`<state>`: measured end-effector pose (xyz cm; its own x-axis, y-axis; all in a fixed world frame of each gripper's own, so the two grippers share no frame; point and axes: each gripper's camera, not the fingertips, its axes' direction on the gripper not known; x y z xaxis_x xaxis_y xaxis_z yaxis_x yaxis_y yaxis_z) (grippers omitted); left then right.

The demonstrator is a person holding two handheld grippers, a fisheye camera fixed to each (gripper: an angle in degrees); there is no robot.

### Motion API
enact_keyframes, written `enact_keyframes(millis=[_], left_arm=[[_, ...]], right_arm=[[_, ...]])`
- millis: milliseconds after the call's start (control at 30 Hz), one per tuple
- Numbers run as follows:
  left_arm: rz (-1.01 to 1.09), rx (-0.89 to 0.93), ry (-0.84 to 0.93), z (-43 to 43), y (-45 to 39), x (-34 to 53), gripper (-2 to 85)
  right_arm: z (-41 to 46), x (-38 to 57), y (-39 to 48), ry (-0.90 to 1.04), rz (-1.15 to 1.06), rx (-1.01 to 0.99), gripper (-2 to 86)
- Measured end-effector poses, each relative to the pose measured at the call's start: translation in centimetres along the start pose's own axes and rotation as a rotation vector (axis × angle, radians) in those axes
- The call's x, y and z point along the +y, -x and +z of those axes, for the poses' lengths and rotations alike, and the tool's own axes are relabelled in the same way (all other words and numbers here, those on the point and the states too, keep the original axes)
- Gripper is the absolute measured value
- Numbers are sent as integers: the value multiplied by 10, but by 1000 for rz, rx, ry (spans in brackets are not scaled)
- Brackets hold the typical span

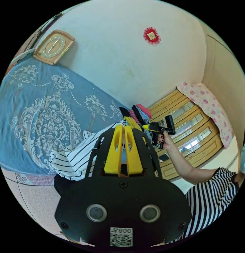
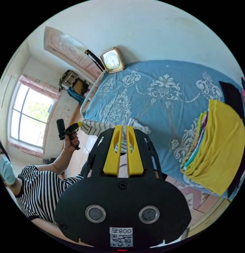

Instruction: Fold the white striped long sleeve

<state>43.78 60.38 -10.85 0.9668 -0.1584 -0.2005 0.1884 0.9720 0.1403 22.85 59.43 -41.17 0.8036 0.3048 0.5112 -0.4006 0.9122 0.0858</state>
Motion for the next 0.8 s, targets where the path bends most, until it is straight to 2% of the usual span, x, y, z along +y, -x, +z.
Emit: enact_keyframes(millis=[67,300,533,800], left_arm=[[-21,14,37,6,-2,-11,7],[-29,48,74,7,-22,-39,8],[-3,43,96,-9,-50,-57,9],[35,33,139,-38,-77,-64,19]], right_arm=[[3,17,29,-13,-53,-34,59],[36,28,158,28,-331,119,88],[15,19,198,-22,-296,171,83],[-33,26,225,13,-305,174,25]])
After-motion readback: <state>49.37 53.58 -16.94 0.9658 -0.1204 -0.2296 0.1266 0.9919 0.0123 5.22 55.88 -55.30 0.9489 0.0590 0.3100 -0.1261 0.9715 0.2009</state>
